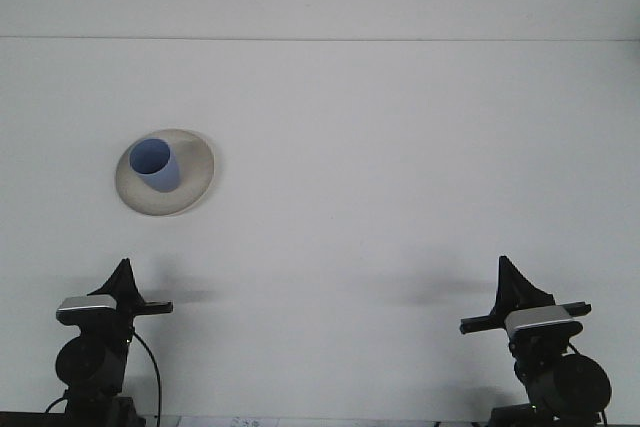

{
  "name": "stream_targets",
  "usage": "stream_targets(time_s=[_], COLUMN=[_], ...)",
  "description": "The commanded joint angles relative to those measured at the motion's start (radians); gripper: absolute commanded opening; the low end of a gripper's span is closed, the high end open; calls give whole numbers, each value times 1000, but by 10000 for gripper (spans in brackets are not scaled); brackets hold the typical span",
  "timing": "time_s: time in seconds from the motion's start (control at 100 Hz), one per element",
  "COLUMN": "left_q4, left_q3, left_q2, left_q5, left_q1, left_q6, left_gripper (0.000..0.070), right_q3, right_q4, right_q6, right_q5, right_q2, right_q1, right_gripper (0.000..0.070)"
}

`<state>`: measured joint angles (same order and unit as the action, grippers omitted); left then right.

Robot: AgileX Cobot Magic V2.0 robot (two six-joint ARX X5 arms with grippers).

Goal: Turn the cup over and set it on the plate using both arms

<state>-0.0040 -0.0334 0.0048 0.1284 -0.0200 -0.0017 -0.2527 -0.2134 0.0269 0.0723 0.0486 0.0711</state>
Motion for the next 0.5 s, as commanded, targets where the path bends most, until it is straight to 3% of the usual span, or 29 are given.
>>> stream_targets(time_s=[0.0, 0.23, 0.49], left_q4=[12, 12, 11], left_q3=[19, 19, 19], left_q2=[-2, -2, -2], left_q5=[1, 1, 1], left_q1=[1, 1, 1], left_q6=[-7, -7, -7], left_gripper=[15, 15, 15], right_q3=[66, 242, 240], right_q4=[56, 173, 131], right_q6=[-21, -45, -54], right_q5=[29, 33, 33], right_q2=[-22, -47, -47], right_q1=[-51, -105, -113], right_gripper=[4, 4, 4])
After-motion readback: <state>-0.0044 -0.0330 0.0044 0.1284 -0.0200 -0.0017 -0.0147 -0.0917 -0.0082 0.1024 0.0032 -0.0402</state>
